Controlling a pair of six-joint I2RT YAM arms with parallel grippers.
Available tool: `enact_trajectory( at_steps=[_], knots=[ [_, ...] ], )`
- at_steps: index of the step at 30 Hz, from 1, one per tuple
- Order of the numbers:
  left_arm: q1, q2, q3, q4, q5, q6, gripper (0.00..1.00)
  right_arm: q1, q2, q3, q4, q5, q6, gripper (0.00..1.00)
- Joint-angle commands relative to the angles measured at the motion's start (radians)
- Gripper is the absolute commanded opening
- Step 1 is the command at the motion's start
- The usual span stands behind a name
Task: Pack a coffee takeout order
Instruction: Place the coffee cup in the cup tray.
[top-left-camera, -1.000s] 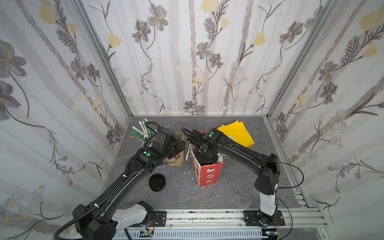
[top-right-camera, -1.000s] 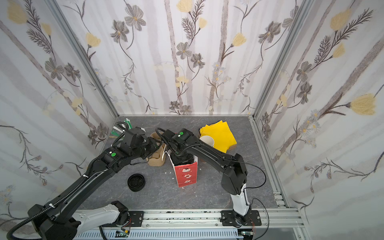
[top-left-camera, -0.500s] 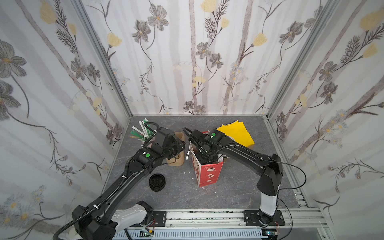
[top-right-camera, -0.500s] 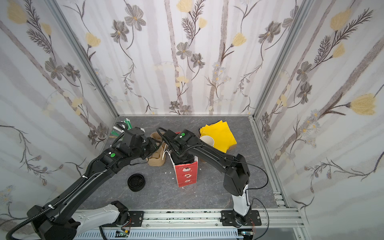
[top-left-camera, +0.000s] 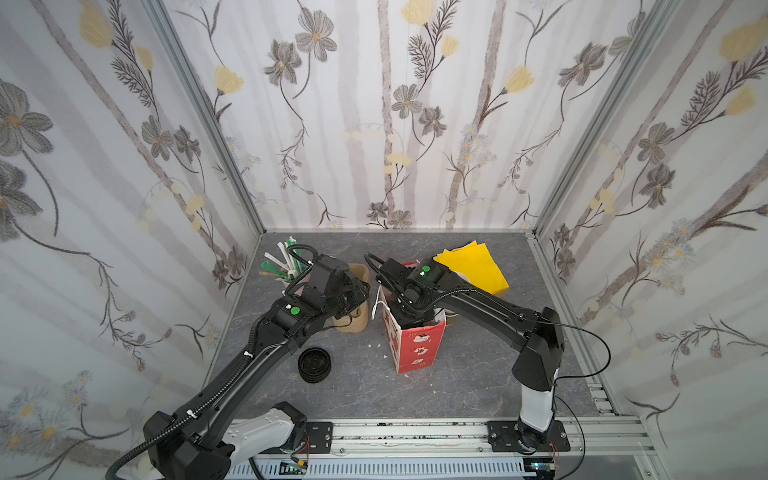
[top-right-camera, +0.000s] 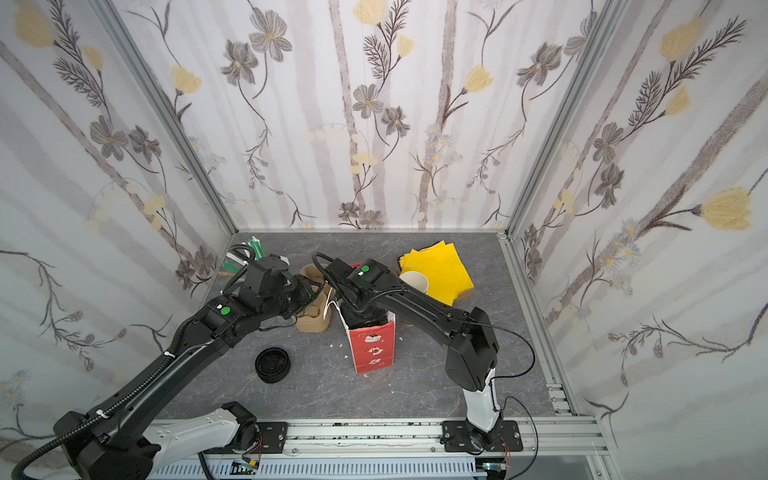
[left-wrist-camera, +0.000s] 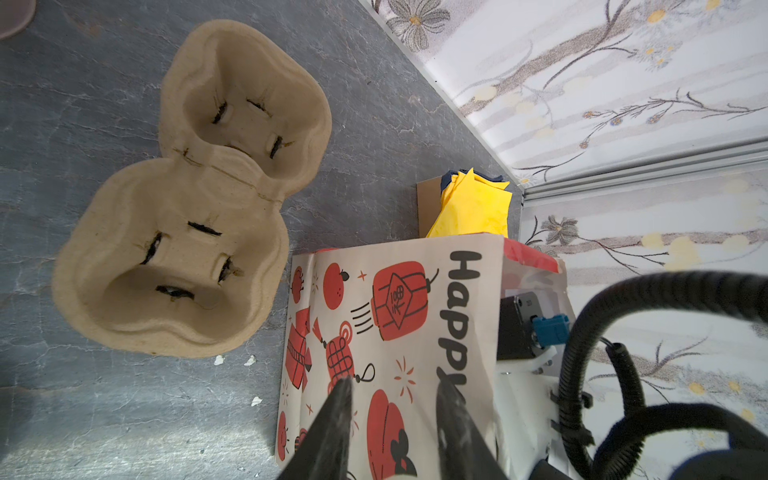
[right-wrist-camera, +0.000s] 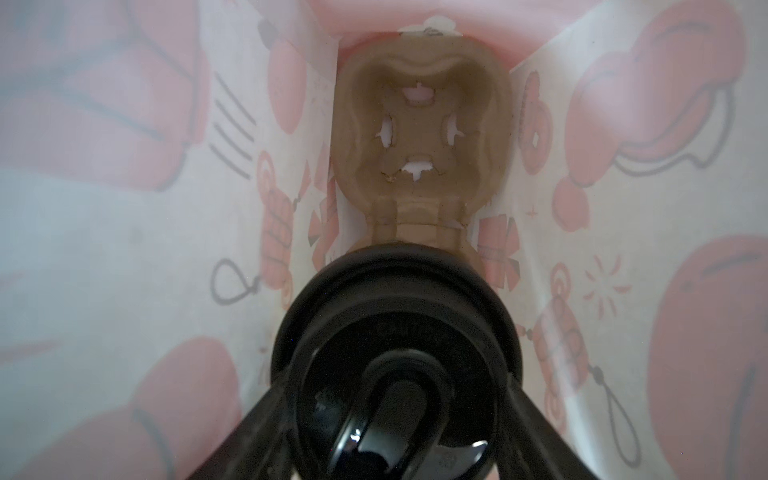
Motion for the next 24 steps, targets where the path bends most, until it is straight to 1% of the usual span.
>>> enact_trajectory(
  at_steps=[1,9,24],
  knots=[
    [0.001,-0.001,-0.003,0.022,-0.009,-0.006,0.35,0.003,-0.005,0.015,-0.061,-0.036,0.015,0.57],
    [0.000,-0.001,-0.006,0.026,-0.006,-0.004,0.35,0.009,-0.035,0.057,-0.118,-0.028,0.028,0.57],
    [0.001,0.006,-0.003,0.030,-0.003,-0.002,0.35,0.021,-0.079,0.057,-0.118,-0.053,0.049,0.57]
  ],
)
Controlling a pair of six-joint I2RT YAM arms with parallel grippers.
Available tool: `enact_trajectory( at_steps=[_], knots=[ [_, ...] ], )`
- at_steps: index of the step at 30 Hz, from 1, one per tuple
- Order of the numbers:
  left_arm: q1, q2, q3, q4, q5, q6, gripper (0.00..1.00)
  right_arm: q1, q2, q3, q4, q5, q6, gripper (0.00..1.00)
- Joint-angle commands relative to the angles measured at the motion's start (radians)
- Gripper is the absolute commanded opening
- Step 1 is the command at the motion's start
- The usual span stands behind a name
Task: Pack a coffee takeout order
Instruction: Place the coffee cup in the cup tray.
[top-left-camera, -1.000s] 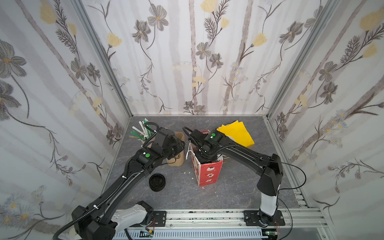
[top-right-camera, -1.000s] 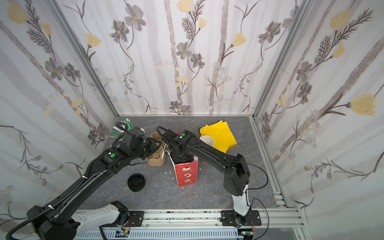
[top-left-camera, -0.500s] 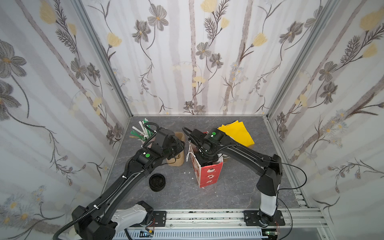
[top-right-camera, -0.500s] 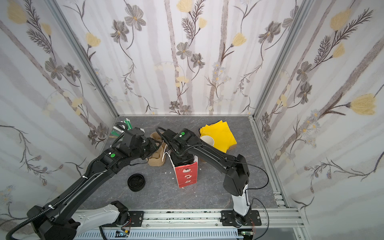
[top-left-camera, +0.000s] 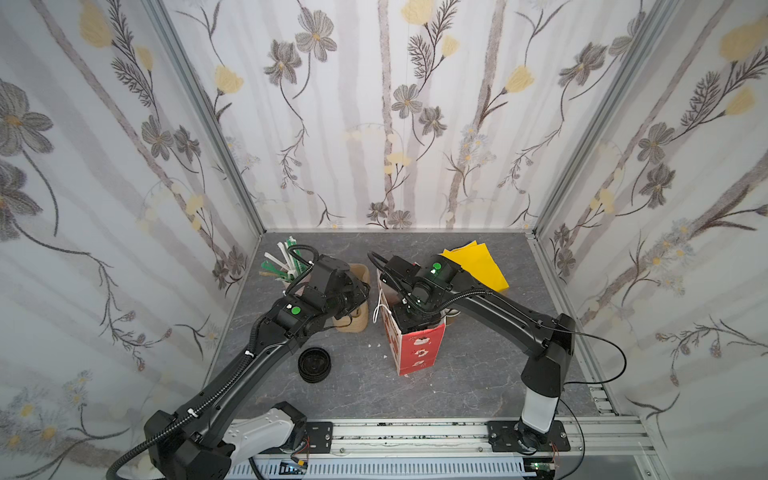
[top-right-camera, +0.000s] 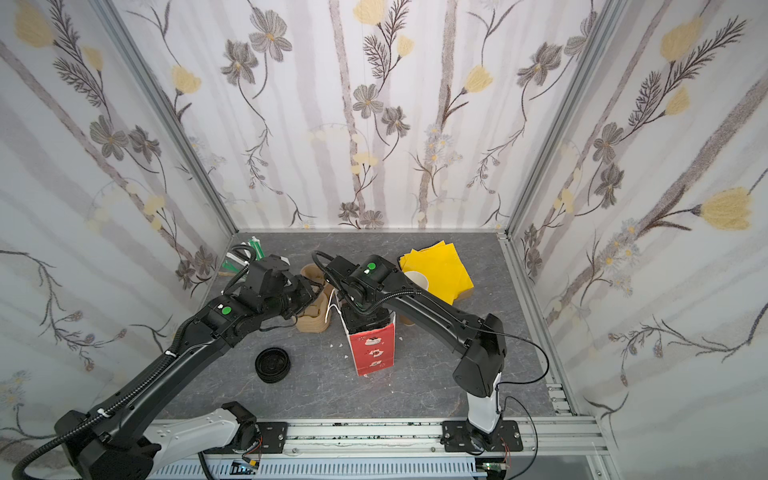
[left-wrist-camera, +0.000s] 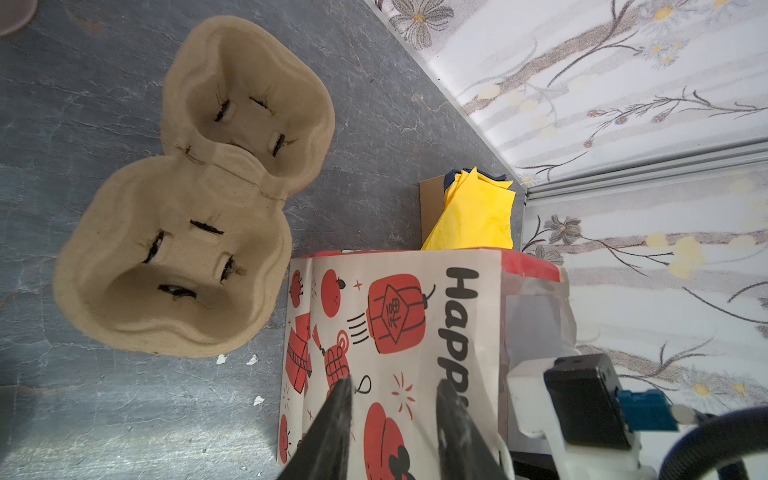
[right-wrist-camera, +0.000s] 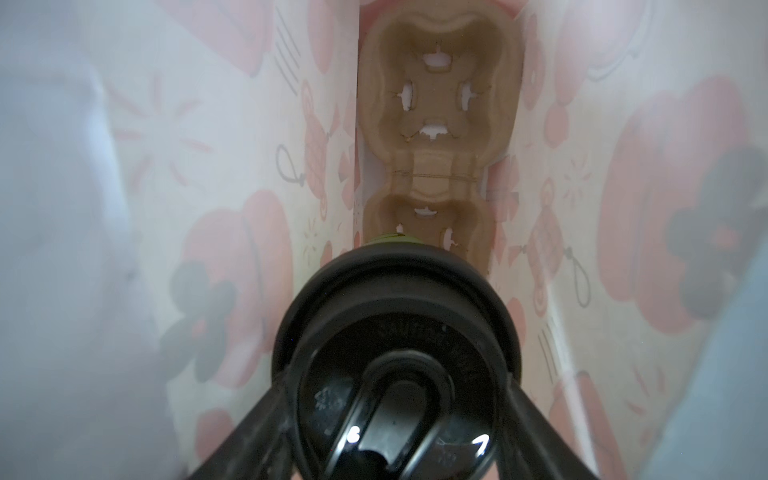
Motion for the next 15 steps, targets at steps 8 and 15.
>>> enact_trajectory(
  at_steps=[8,15],
  knots=[
    [0.000,0.005,0.002,0.030,0.004,0.001,0.35,0.004,0.000,-0.039,0.000,-0.025,-0.003,0.57],
    [0.000,0.000,0.000,0.030,0.001,0.001,0.35,0.004,0.031,-0.050,0.001,-0.016,-0.020,0.57]
  ],
)
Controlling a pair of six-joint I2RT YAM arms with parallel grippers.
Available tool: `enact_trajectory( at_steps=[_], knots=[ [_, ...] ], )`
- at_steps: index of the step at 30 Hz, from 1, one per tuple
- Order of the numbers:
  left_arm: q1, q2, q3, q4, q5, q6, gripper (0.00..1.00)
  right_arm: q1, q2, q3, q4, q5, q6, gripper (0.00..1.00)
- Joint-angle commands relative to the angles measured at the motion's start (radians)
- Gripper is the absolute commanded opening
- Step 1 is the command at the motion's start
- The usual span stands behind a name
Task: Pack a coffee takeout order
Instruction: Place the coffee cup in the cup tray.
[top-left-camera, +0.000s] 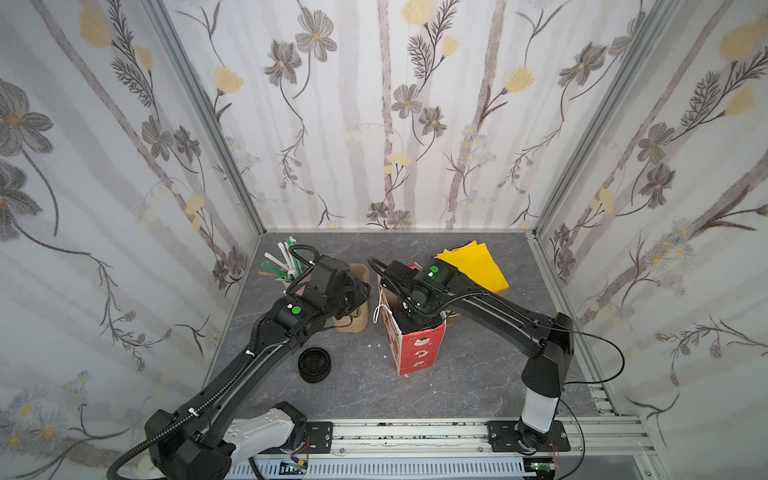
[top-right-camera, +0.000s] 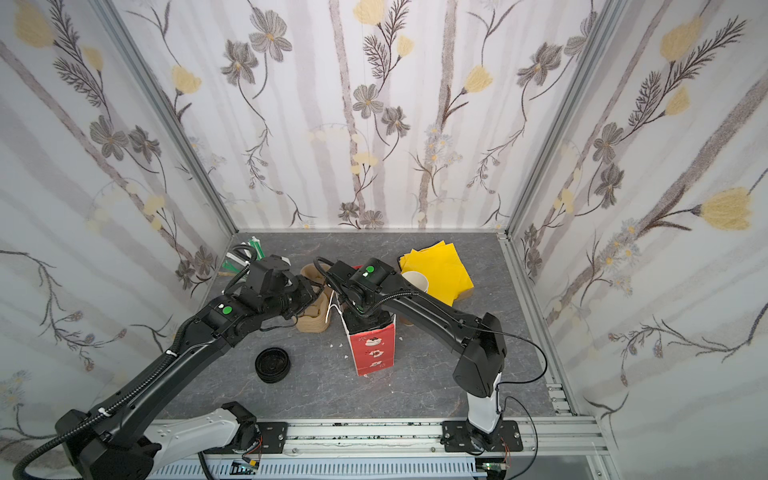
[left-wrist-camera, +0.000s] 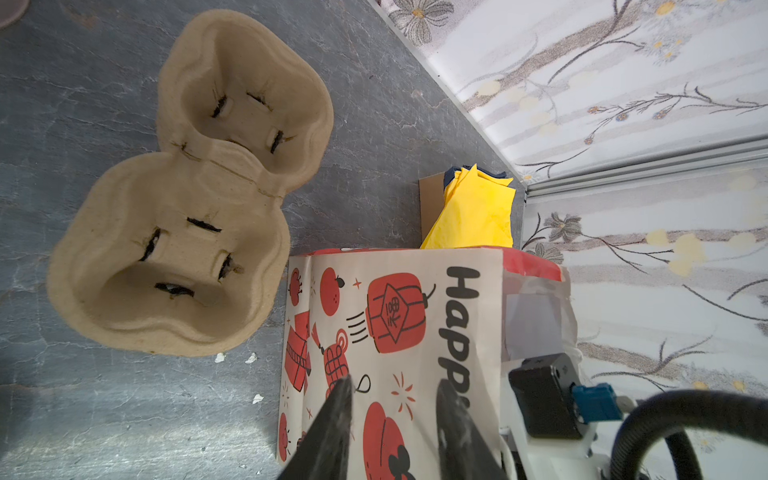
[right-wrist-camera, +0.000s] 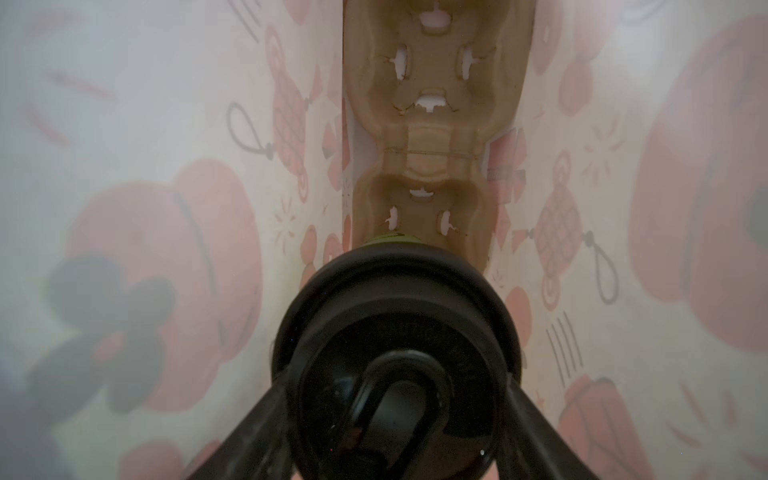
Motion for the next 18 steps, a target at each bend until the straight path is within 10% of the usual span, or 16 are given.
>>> enact_trajectory(
  at_steps=[1,18],
  knots=[
    [0.001,-0.003,0.000,0.030,-0.006,0.001,0.35,0.002,0.025,0.004,0.004,0.007,-0.017,0.57],
    [0.001,-0.003,0.000,0.031,-0.007,0.001,0.35,0.000,0.095,-0.010,0.063,0.010,-0.050,0.57]
  ],
)
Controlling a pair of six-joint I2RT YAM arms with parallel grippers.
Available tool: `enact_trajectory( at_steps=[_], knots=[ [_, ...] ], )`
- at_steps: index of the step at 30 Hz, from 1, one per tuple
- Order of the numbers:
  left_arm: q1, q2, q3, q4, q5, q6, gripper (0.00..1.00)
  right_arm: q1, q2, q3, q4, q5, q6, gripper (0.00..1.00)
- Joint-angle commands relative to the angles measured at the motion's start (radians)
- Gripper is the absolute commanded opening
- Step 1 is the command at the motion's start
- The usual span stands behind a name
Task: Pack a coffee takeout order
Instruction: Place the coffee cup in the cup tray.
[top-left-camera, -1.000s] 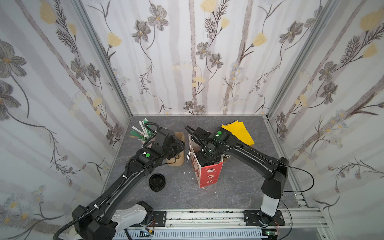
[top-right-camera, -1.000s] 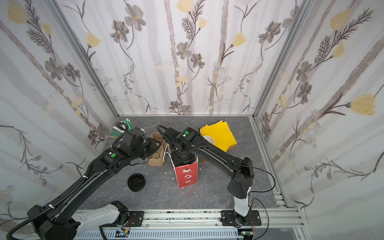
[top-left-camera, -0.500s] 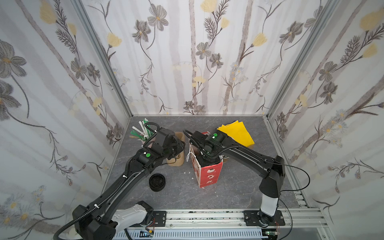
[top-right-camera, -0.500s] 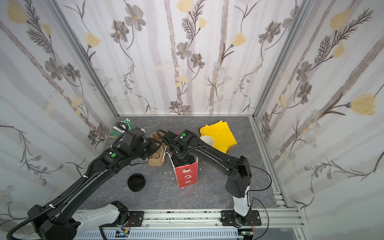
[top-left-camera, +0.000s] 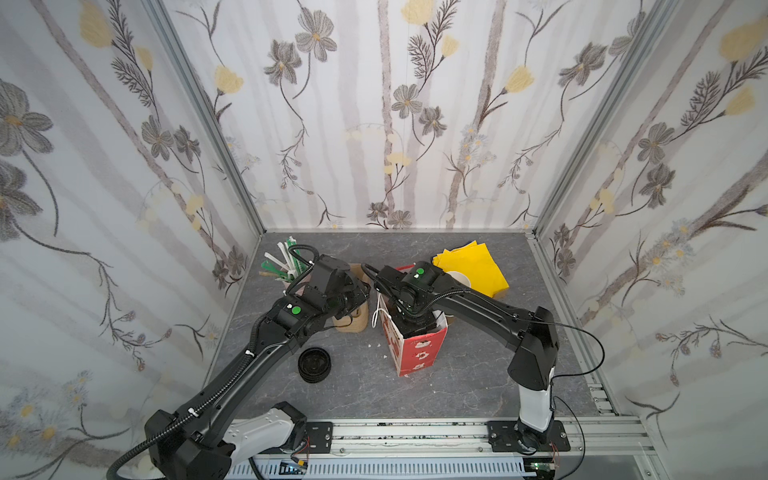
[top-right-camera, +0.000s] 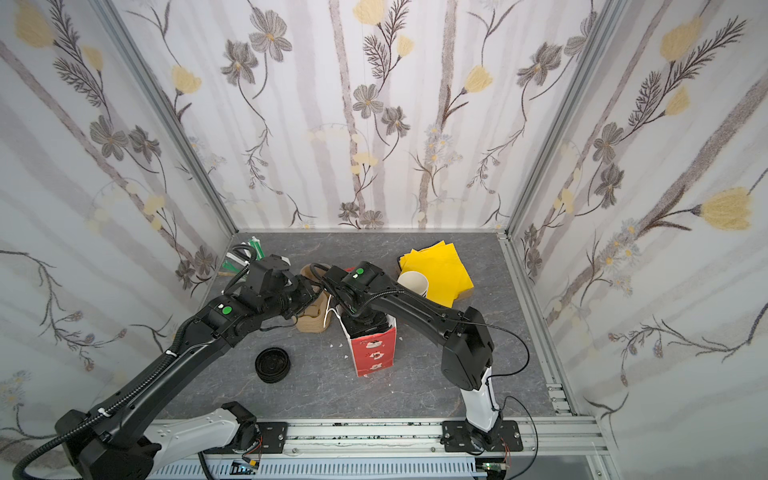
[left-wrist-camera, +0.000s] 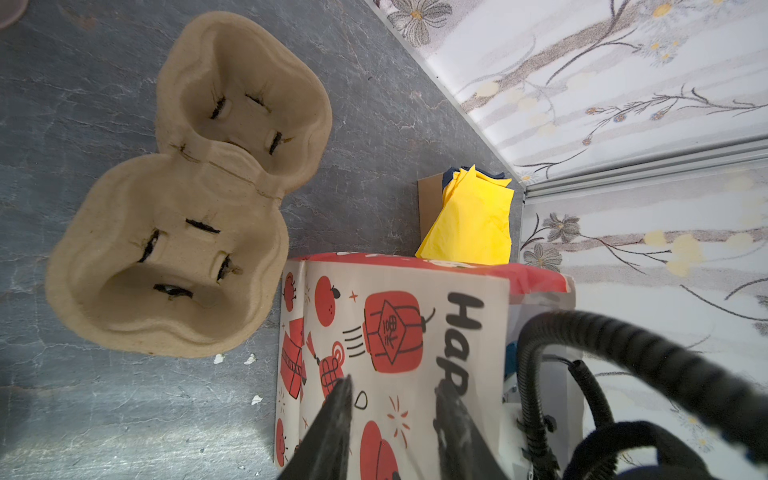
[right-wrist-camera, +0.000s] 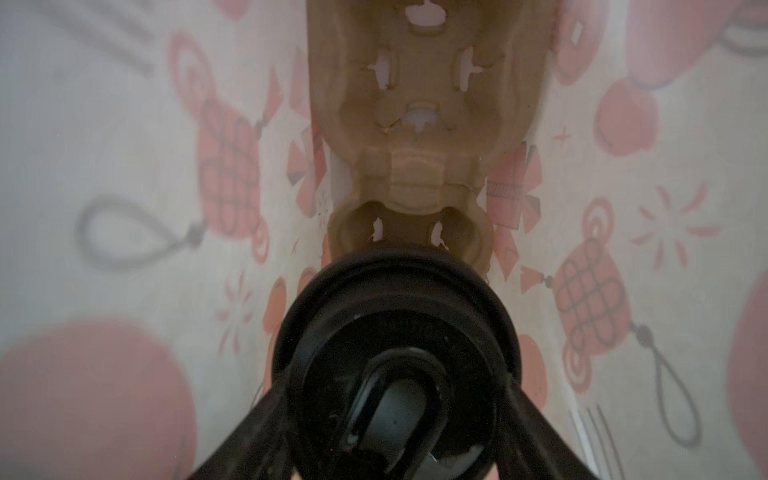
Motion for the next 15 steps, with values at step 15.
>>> enact_trajectory(
  at_steps=[15],
  knots=[
    [0.002,-0.002,0.002,0.027,-0.002,0.002,0.35,0.000,0.000,0.013,0.036,0.005,-0.001,0.57]
  ],
)
